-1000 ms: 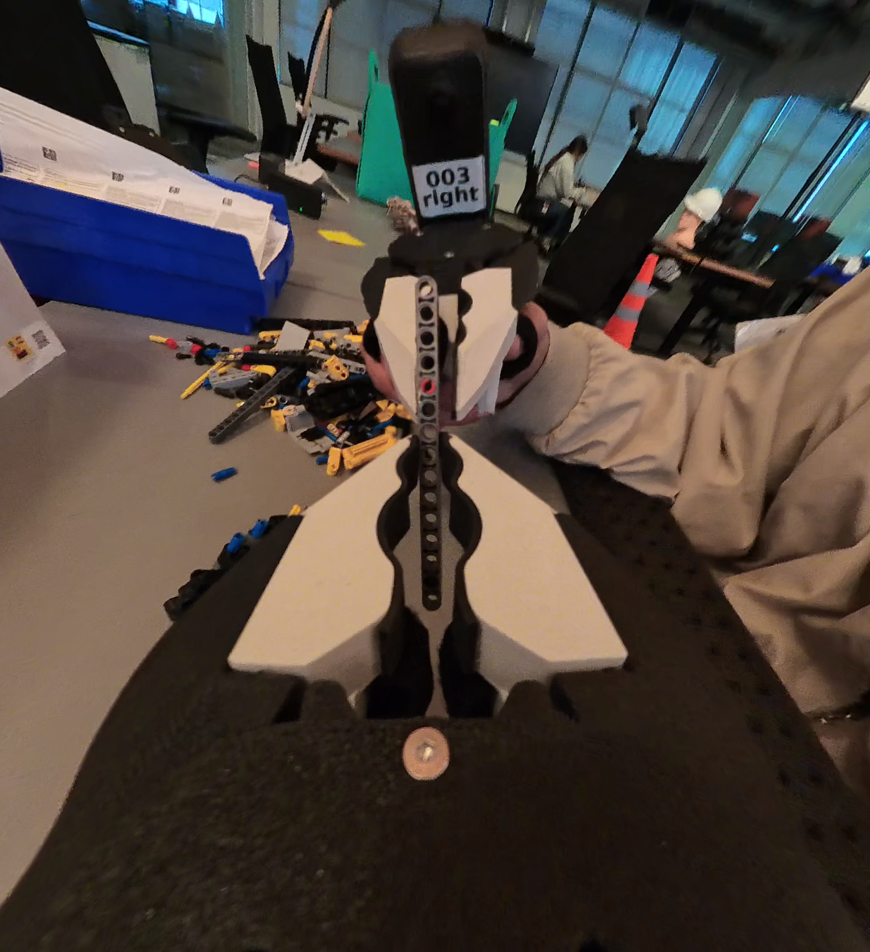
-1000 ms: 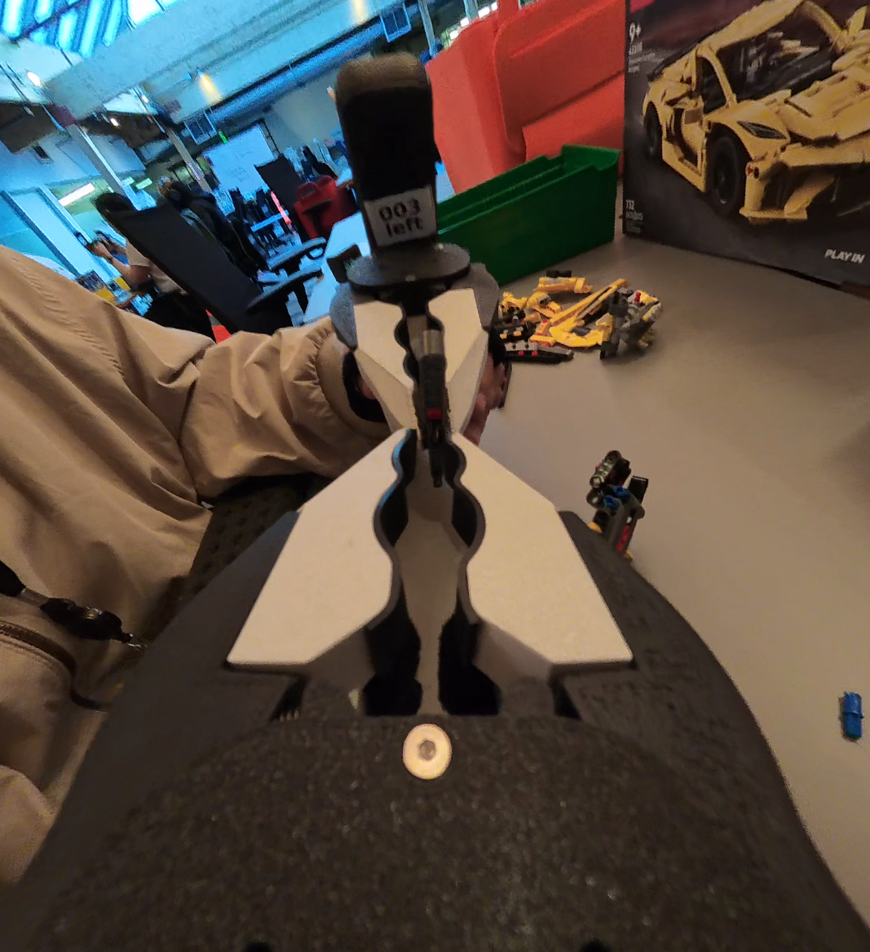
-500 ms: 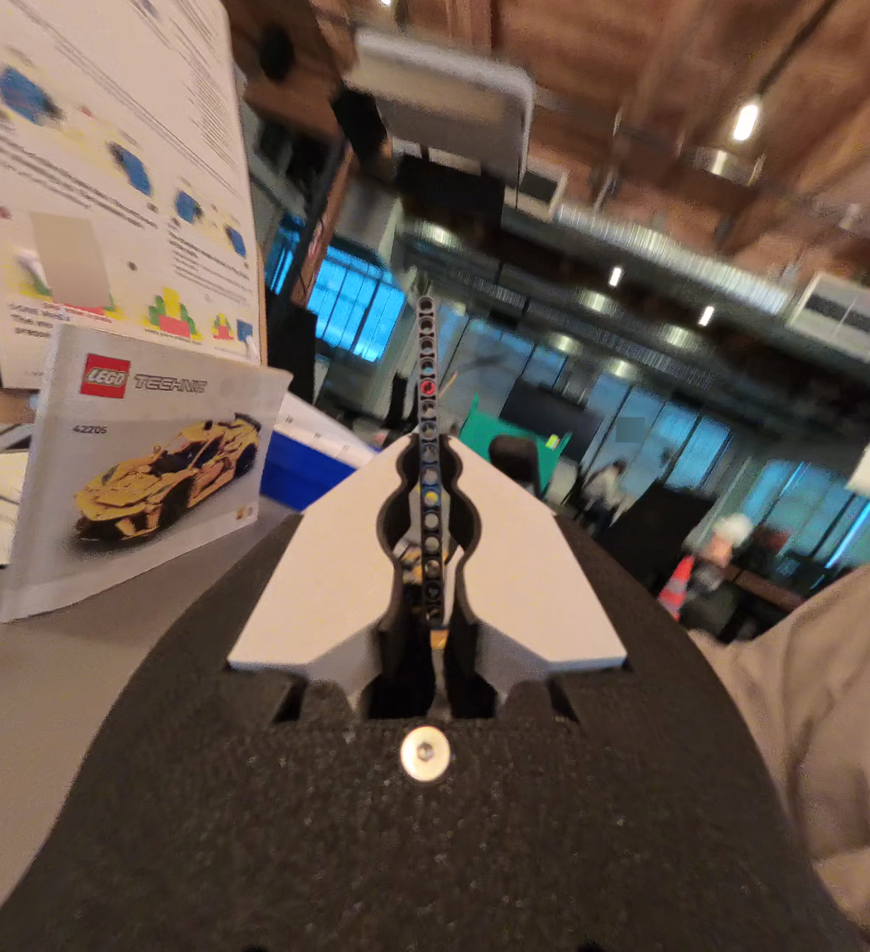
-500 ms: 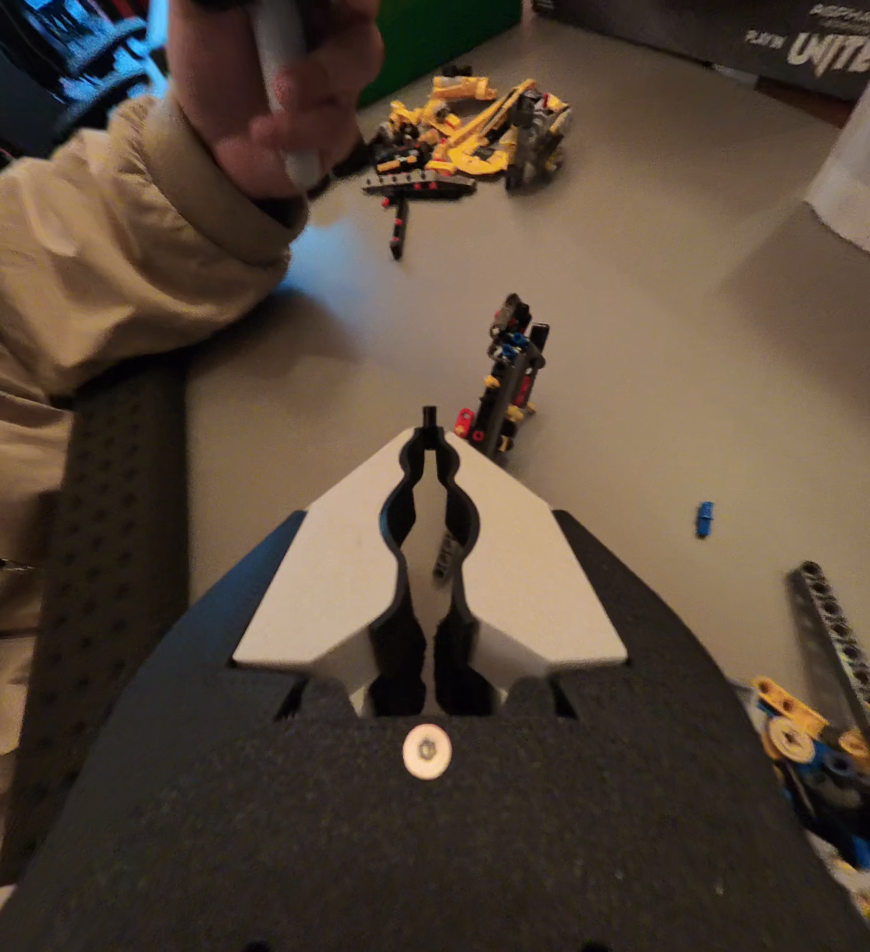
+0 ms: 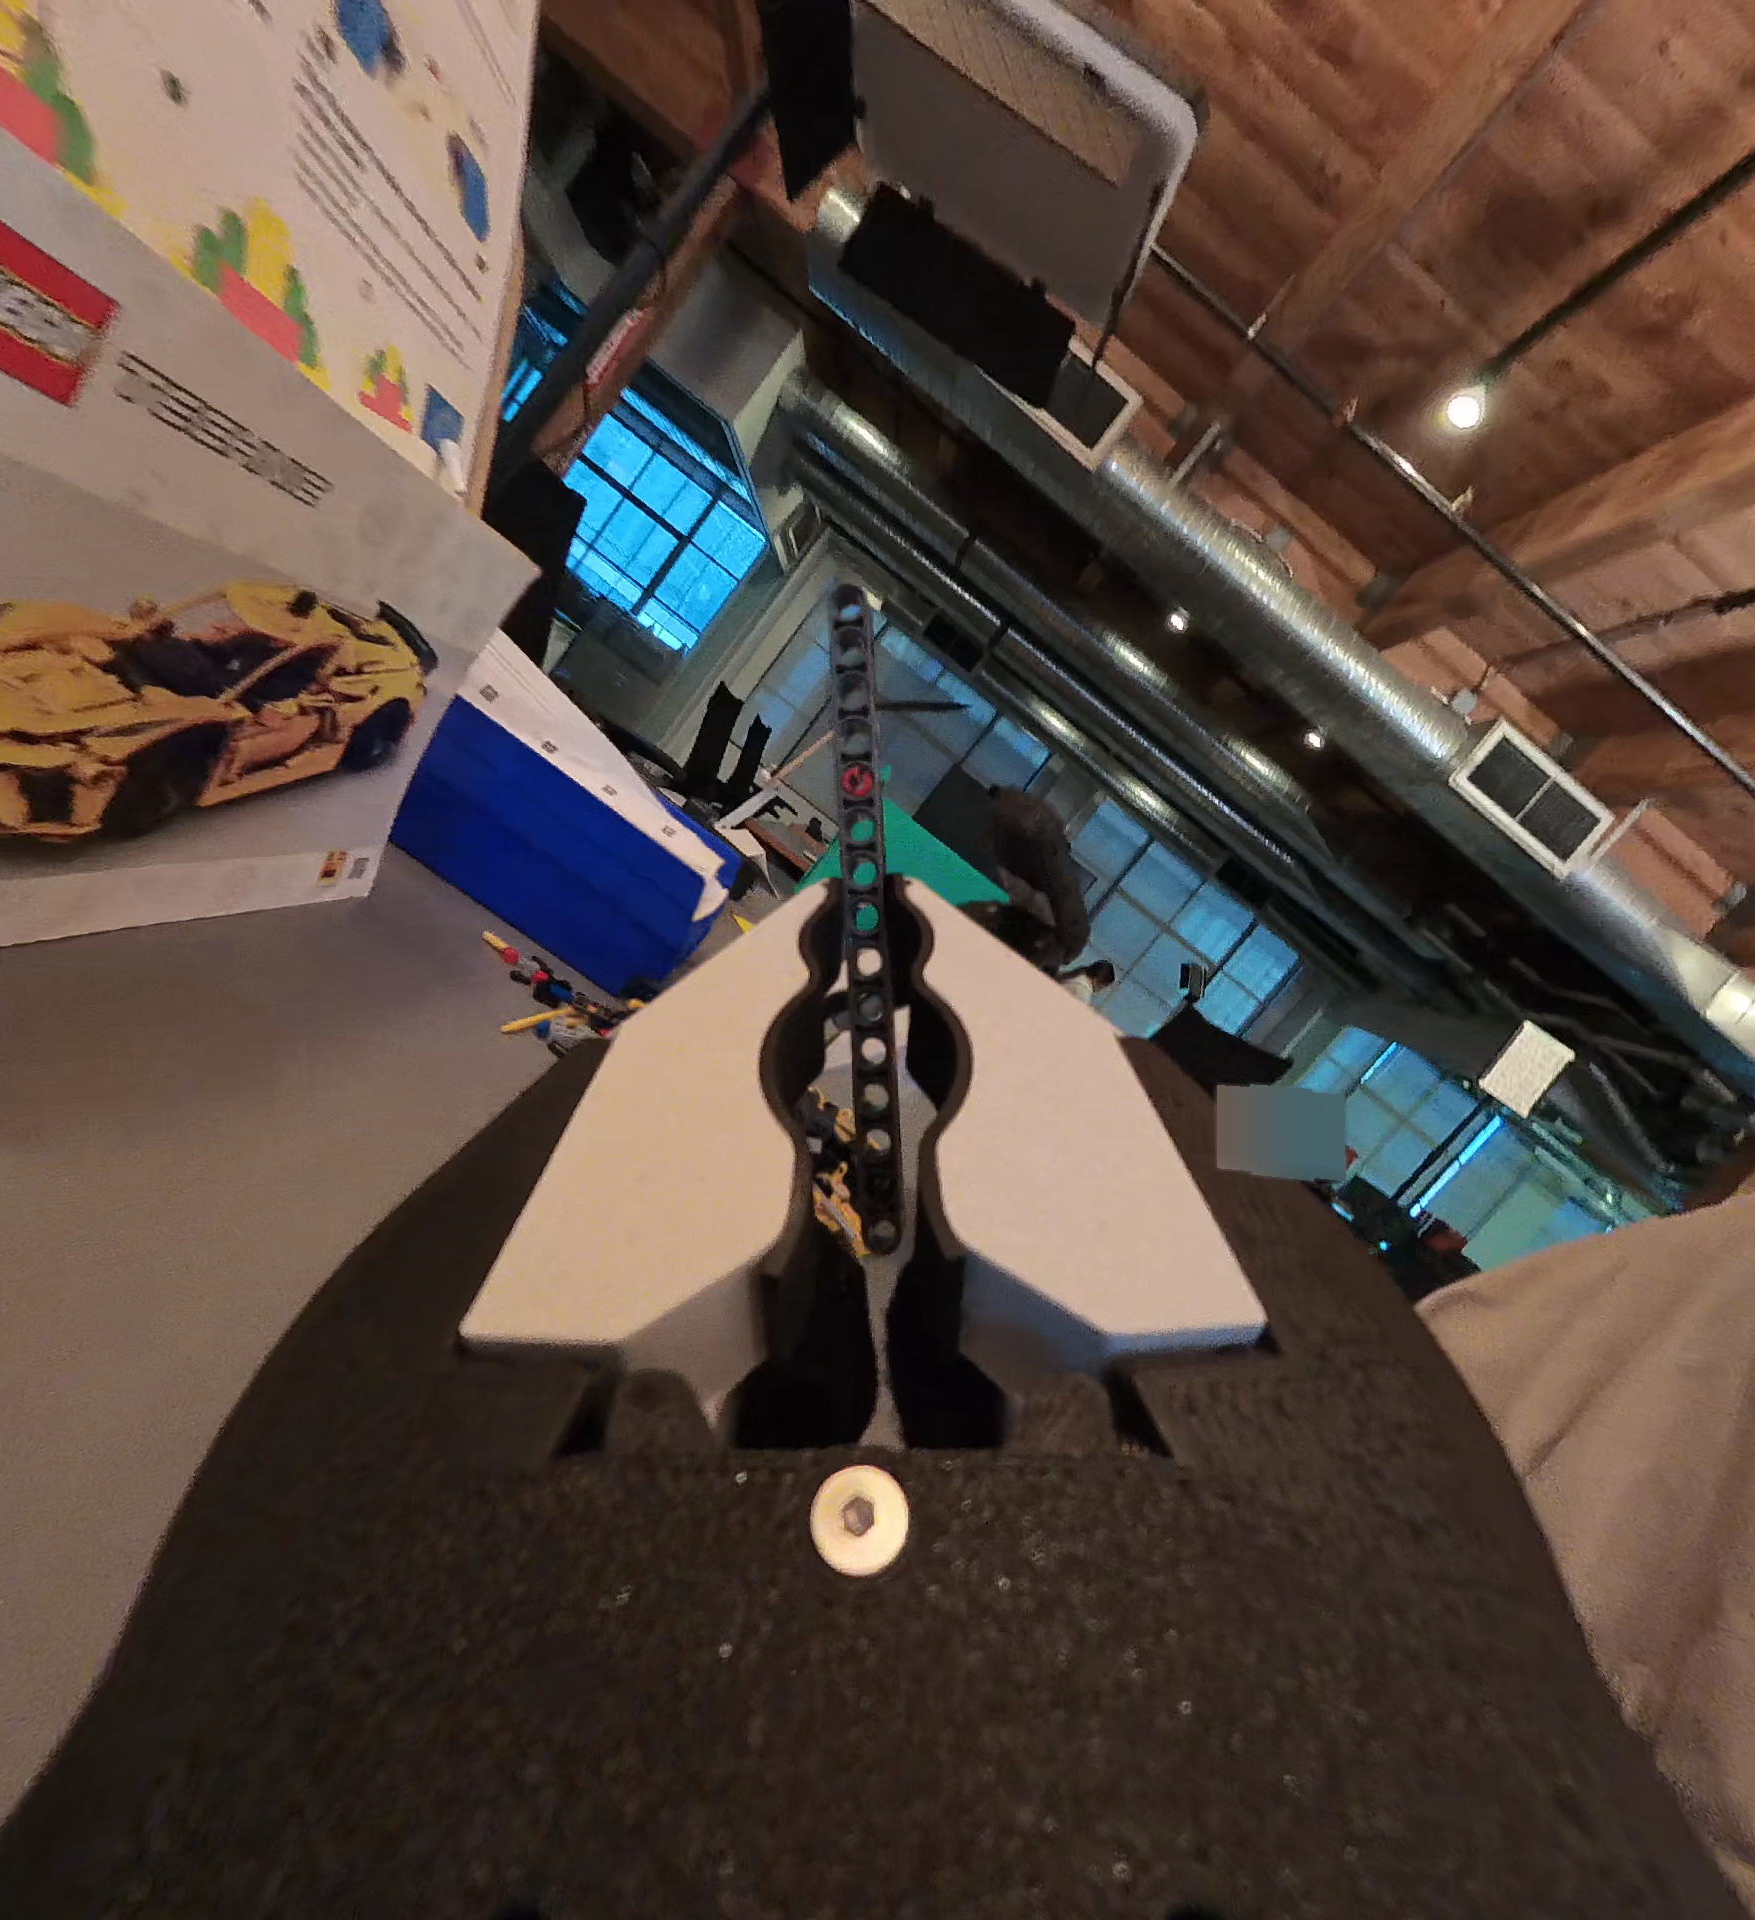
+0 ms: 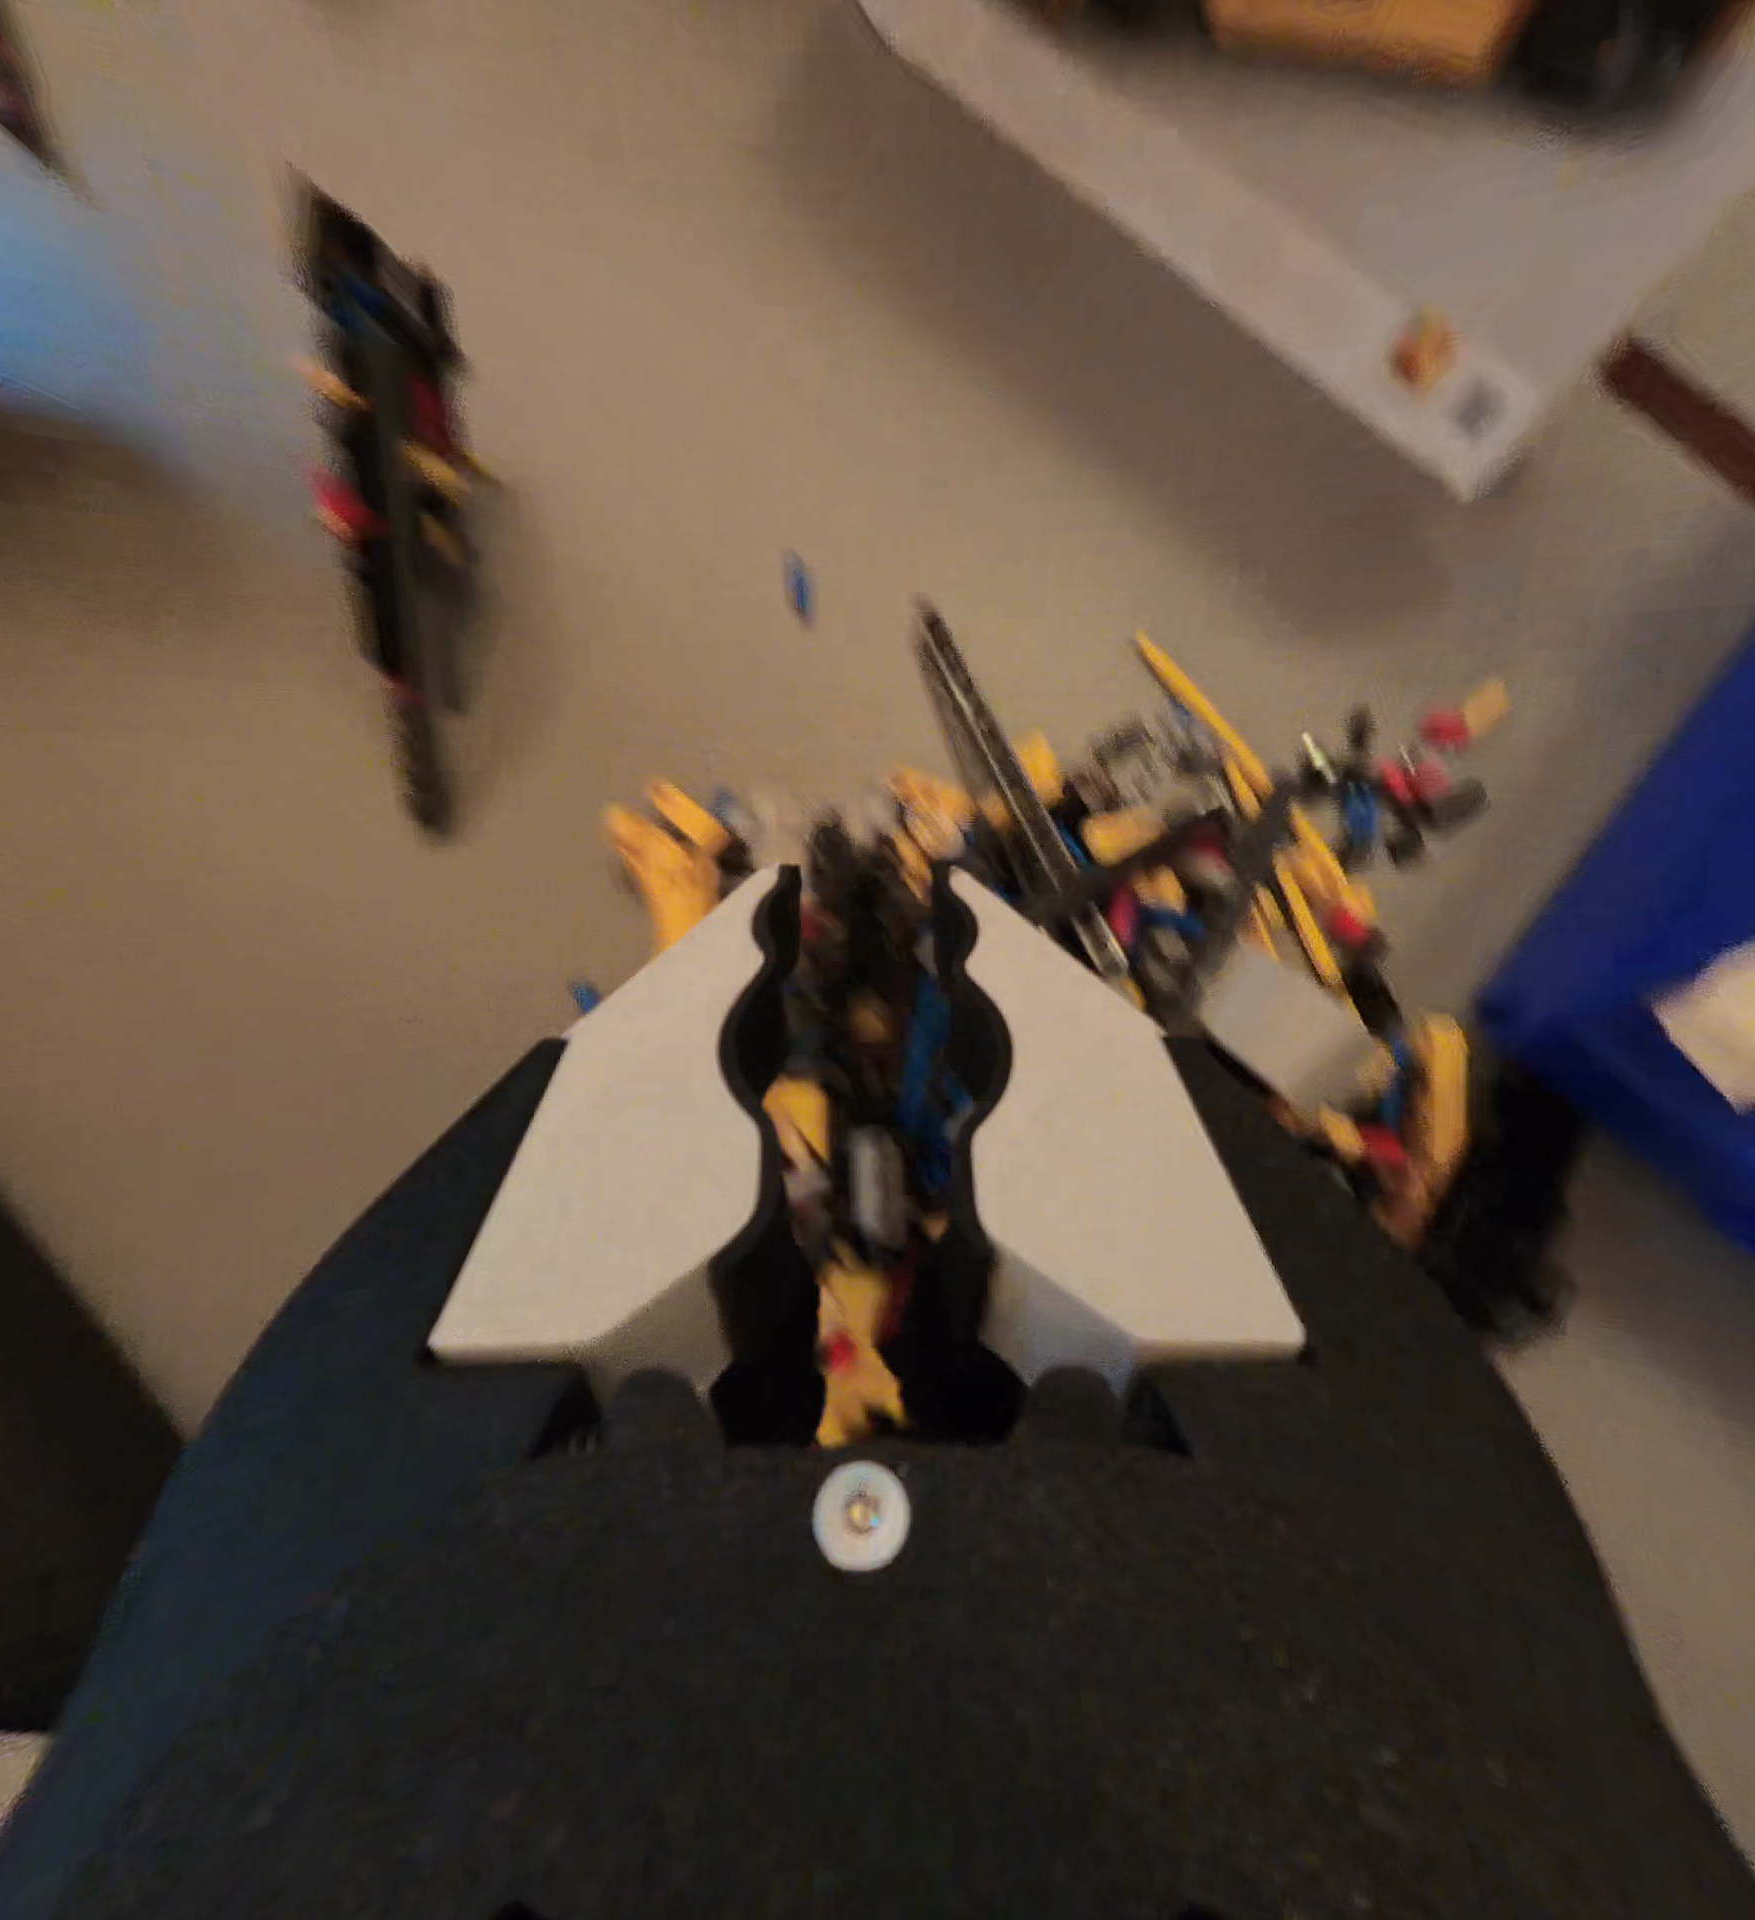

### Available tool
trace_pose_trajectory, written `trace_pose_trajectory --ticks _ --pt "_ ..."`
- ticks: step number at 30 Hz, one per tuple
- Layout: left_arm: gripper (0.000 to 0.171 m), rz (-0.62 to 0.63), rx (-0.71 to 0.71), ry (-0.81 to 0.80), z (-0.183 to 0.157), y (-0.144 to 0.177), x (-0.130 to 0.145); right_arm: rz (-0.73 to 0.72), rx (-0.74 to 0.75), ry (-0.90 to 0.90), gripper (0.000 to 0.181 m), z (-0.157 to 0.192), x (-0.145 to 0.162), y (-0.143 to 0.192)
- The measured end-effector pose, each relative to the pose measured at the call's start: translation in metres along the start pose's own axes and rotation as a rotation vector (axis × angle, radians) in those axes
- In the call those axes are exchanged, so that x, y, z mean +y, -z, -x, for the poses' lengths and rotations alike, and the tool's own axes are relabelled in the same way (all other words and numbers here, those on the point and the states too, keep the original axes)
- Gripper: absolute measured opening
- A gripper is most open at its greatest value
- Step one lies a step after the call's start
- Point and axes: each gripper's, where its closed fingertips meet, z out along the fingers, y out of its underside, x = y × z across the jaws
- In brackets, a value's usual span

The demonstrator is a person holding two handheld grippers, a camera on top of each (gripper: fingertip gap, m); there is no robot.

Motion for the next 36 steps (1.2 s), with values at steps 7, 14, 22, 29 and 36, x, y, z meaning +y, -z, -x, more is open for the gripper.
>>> trace_pose_trajectory --ticks 7,14,22,29,36 --pt "0.007 0.037 0.064 0.005 -0.017 -0.015 0.021 -0.454 -0.641 -0.076 0.026 0.175 -0.127 -0.031" --pt "0.007 0.137 0.141 -0.022 -0.037 -0.025 0.042 -0.419 -0.664 -0.007 0.015 0.189 -0.118 -0.032" --pt "0.007 0.229 0.144 -0.069 -0.042 -0.030 0.063 -0.367 -0.657 0.027 0.004 0.193 -0.110 -0.037" --pt "0.016 0.357 0.122 -0.198 -0.037 -0.024 0.077 -0.355 -0.629 0.015 0.003 0.183 -0.107 -0.036" --pt "0.007 0.453 0.140 -0.244 -0.041 -0.020 0.087 -0.396 -0.611 0.034 0.003 0.177 -0.110 -0.026"
